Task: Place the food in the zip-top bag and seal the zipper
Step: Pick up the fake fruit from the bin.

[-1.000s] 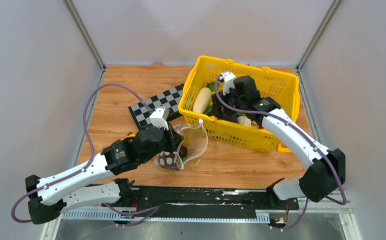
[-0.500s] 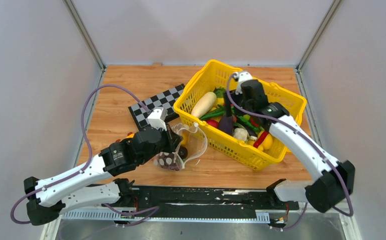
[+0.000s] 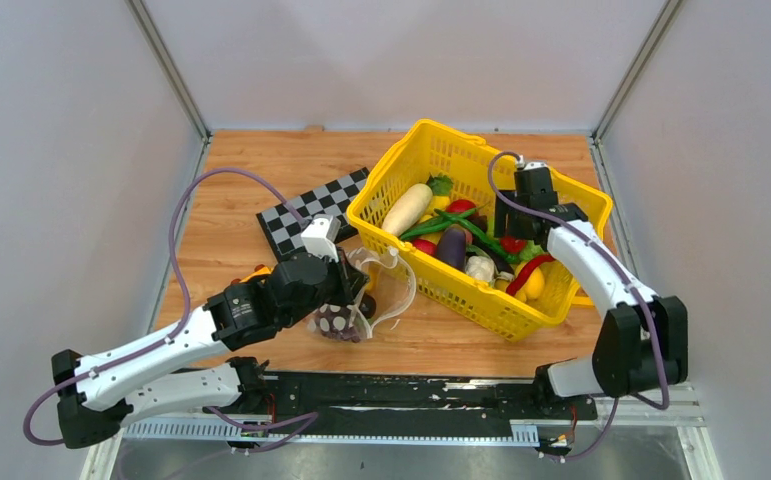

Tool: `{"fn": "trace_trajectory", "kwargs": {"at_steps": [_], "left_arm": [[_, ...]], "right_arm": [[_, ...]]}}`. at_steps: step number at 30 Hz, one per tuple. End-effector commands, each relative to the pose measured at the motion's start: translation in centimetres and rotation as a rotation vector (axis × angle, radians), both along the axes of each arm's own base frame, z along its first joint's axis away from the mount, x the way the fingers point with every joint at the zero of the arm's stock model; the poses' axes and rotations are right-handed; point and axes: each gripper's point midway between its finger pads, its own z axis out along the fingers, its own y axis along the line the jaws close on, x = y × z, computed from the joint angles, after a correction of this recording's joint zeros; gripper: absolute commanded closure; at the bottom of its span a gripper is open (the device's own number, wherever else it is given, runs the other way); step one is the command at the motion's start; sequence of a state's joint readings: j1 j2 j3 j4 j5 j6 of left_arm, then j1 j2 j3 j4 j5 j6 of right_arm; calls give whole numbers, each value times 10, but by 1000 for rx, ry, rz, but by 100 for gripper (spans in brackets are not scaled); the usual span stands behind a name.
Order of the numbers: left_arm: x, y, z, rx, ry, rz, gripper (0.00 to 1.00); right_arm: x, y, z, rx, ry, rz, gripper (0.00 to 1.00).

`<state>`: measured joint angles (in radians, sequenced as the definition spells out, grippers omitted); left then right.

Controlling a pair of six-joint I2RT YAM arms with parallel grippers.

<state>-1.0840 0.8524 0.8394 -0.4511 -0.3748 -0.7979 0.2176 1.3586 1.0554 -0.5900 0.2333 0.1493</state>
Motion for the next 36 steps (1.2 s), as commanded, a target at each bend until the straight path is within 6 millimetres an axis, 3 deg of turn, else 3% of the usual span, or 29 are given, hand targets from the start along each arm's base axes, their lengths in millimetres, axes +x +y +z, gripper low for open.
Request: {"fn": "trace_trajectory", "kwargs": {"at_steps": [1, 7, 12, 16, 21, 27, 36], "left_arm": [[2, -1, 15, -49, -35, 2, 100], [1, 5, 16, -46, -38, 15, 100], [2, 7, 15, -47, -38, 24, 100], [2, 5, 14, -43, -35, 19, 100], [2, 2, 13, -43, -32, 13, 100], [3, 1, 14, -45, -33, 15, 100], [4, -1, 13, -44, -29, 13, 100]], "right_arm": [[12, -5, -19, -32, 37, 13, 29], [22, -15, -39, -92, 83, 10, 28], [19, -15, -60, -57, 139, 29, 37], [15, -17, -60, -66, 143, 32, 44], [14, -17, -34, -55, 49, 38, 58], [6, -9, 13, 18, -122, 58, 60], [-8, 15, 54, 158, -228, 134, 61]]}}
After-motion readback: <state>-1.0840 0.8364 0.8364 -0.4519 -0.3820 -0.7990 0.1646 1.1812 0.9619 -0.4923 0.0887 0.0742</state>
